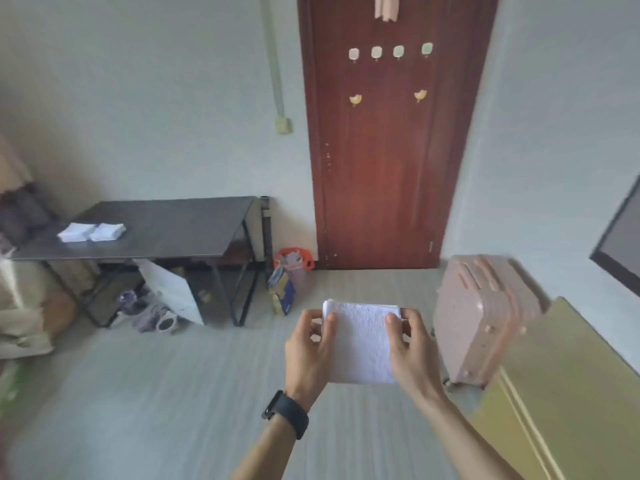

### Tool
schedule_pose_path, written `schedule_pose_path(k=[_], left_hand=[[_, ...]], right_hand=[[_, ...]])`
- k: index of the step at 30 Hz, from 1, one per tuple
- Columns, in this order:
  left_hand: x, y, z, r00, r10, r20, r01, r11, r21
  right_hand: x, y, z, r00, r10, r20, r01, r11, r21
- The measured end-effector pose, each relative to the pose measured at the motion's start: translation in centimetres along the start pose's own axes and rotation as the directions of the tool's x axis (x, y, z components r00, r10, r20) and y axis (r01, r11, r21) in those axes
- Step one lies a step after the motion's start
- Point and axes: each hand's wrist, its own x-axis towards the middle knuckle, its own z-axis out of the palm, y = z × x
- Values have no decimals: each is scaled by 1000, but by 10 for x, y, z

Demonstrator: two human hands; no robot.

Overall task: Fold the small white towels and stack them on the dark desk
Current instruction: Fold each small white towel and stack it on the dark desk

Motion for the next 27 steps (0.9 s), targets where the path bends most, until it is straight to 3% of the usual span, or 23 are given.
schedule_pose_path(k=[4,10,19,27], left_hand=[[42,-38,-141,970,-21,-242,19,1000,-8],[97,-82,-325,882,-29,-470,49,998,29],[196,-140,-497,791,-97,-605,109,994,-17],[365,-184,-623,736,-70,-673,124,992,32]], right_hand=[[-3,-54,150,974,-90,206,86,996,28],[-21,-127,345,904,-222,365,192,974,117],[-9,-190,565,808,-275,522,198,960,200],[73,-238,767,777,-291,558,199,955,221]])
